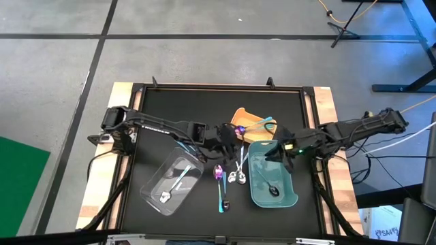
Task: Sort silverware by color (type)
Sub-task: Put the white patterned spoon into the transparent bin
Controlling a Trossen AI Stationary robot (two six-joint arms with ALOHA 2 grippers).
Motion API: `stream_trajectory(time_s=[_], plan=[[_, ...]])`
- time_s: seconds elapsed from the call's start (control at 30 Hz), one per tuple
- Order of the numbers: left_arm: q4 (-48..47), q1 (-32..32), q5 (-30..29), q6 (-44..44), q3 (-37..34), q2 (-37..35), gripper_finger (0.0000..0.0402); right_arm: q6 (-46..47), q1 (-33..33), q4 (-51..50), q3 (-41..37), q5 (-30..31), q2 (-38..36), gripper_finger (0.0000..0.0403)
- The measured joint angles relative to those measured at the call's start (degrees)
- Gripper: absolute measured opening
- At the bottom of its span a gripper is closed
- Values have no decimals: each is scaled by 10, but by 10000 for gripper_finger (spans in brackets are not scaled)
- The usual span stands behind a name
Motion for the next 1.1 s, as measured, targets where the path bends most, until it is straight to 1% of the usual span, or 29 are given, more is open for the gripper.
stream_trajectory(time_s=[0.2, 0.27, 0.37, 0.43, 0.73, 0.83, 1.1], plan=[[0, 7, -2, -114, 0, 34, 123, -74, 0, 0, 0, 14, -14, 86], [-2, 14, 7, -152, 0, 44, 123, -97, 0, 0, 0, 14, -14, 86], [-2, 27, 38, -203, 0, 61, 123, -141, 0, 0, 0, 17, -14, 86], [-2, 36, 64, -239, 0, 71, 123, -170, 0, 1, 0, 32, -13, 86], [0, 62, 170, -389, -1, 114, 123, -256, 0, 4, 0, 141, -13, 86], [-1, 62, 177, -429, -1, 121, 123, -267, 0, 5, 0, 159, -13, 86], [4, 71, 176, -513, -1, 136, 123, -287, 0, 3, 0, 162, -13, 86]])
